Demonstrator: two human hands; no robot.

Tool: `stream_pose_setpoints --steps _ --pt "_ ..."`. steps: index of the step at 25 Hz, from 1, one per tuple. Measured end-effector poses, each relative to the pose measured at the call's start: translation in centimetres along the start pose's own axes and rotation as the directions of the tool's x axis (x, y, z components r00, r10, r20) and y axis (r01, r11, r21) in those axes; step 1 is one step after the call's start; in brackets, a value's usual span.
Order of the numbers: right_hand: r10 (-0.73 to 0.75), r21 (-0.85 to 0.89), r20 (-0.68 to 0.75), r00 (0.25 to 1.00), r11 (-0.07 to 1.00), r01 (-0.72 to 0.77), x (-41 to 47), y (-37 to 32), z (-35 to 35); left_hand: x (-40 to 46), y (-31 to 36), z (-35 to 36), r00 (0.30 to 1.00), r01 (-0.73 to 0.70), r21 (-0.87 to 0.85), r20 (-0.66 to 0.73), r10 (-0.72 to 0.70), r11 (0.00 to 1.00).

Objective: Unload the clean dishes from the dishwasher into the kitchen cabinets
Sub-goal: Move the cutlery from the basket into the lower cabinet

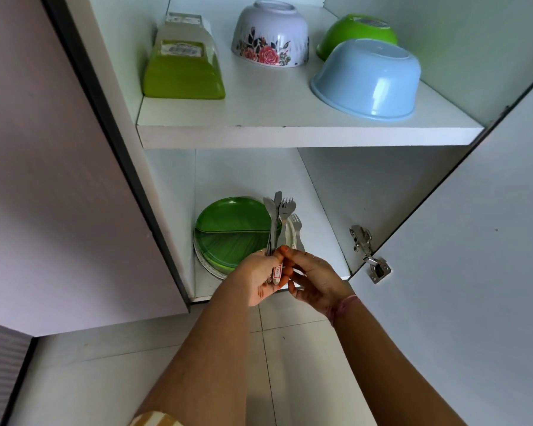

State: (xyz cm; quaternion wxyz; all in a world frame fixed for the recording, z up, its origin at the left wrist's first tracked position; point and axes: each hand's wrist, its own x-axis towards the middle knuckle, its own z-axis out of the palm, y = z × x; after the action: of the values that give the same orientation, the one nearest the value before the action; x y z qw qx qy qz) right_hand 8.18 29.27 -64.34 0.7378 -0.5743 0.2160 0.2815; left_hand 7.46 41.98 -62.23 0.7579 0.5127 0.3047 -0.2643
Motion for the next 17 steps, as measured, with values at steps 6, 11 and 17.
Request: stream_pose_setpoints --steps 6,11,17 --pt "0.035 0.124 -0.117 0.993 0.992 -0.020 0.2 -0.1 1.0 -0.1 -0.3 -0.1 1.000 0.007 0.035 0.027 -0.008 0.999" --pt "-0.074 0.076 -0.209 0.975 0.993 0.091 0.6 -0.6 1.2 -0.4 -0.2 0.4 0.999 -0.025 -0.050 0.034 0.027 0.998" --pt "-0.141 0.102 -0.151 0.978 0.982 0.157 1.0 -1.3 -0.4 -0.5 0.2 1.4 0.995 -0.100 0.002 -0.011 0.100 0.995"
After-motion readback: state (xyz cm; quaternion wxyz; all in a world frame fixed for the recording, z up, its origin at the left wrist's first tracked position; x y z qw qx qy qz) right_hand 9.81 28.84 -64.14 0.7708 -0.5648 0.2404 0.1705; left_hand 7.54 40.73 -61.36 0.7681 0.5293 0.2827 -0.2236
